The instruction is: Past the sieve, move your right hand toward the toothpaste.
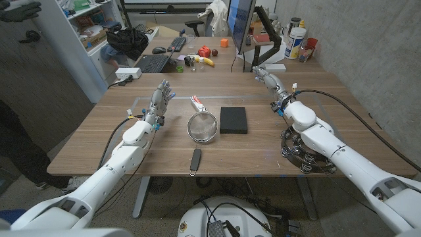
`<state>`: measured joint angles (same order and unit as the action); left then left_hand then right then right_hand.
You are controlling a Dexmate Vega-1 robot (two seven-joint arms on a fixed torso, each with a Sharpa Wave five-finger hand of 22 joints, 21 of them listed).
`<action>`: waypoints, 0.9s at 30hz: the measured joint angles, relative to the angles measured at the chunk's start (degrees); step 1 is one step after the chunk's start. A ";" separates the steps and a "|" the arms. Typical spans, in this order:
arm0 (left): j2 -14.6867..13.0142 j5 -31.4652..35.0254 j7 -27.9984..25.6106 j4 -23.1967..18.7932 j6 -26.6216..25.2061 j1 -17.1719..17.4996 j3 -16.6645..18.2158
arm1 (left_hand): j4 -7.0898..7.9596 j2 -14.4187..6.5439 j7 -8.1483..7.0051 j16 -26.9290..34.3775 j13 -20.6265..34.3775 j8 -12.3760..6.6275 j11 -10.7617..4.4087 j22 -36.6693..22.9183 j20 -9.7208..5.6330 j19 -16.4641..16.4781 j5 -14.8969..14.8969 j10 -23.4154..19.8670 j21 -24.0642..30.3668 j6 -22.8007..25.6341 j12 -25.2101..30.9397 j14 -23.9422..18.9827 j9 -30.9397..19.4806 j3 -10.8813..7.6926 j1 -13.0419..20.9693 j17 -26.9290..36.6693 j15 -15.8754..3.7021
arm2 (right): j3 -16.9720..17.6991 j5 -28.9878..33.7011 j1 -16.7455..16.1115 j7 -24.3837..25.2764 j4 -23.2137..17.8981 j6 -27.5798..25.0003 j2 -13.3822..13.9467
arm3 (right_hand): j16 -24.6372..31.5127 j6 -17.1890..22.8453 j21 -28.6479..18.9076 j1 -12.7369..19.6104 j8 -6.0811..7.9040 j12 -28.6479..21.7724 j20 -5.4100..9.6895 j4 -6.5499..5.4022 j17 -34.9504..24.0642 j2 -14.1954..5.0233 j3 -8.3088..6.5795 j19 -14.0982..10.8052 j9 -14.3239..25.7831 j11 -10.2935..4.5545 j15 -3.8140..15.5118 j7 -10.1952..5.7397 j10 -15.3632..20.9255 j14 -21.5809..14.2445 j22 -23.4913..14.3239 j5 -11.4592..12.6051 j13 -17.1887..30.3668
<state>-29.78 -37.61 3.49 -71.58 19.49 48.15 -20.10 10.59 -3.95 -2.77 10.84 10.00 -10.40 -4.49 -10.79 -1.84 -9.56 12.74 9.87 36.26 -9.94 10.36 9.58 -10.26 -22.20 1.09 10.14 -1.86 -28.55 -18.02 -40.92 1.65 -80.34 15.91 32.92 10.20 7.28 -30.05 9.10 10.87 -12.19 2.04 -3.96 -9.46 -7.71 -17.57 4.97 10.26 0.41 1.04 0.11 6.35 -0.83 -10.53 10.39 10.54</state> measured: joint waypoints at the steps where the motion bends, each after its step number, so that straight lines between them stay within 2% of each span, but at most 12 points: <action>1: 0.00 0.01 0.00 0.00 0.02 0.00 0.00 | 0.00 0.00 0.00 0.00 0.00 0.00 0.00 0.00 0.00 0.00 0.00 0.00 0.00 0.00 0.00 0.00 0.00 0.00 0.00 0.00 0.00 | -0.05 0.00 0.11 0.00 -0.04 0.00 -0.01 | 0.00 0.00 0.00 0.00 0.00 0.00 0.00 0.00 0.00 0.00 0.00 0.00 0.00 0.00 0.00 0.00 0.00 0.00 0.00 0.00 0.00; 7: -0.36 0.12 -0.05 -0.15 0.11 0.31 0.15 | 0.00 0.00 0.00 0.00 0.00 0.00 0.00 0.00 0.00 0.00 0.00 0.00 0.00 0.00 0.24 0.00 0.00 0.00 0.00 0.00 0.00 | -0.42 1.46 0.80 -0.10 -0.29 -0.26 -0.04 | 0.00 0.00 0.00 0.00 0.00 0.00 0.00 0.49 0.00 0.00 0.01 0.00 0.00 -0.31 0.00 0.00 0.31 0.00 0.00 0.00 0.00; 27: -0.96 0.65 -1.47 -2.21 0.03 1.72 0.34 | 0.00 0.00 0.00 0.00 -0.01 -0.23 0.00 0.00 0.00 0.00 0.00 0.00 0.00 0.00 0.24 0.00 0.01 0.00 0.00 0.01 0.00 | -1.49 3.86 3.04 -1.23 -1.12 -0.68 0.03 | 0.00 -0.01 0.00 -0.01 0.00 0.00 0.00 0.48 0.00 0.00 0.01 0.00 0.00 -0.31 0.32 0.00 0.30 -0.32 -0.28 0.00 -0.01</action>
<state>-30.74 -36.95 2.02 -73.79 19.52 49.86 -19.75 10.59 -3.95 -2.77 10.83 9.99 -10.63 -4.49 -10.79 -1.84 -9.56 12.74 9.87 36.26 -9.94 10.60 9.58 -10.25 -22.20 1.09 10.14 -1.85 -30.04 -14.16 -37.88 0.41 -81.46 15.23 32.95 10.20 7.27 -30.05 9.10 10.87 -12.19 2.04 -3.48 -9.46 -7.71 -17.56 4.97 10.26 0.11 1.35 0.11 6.66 -1.14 -10.81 10.38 10.53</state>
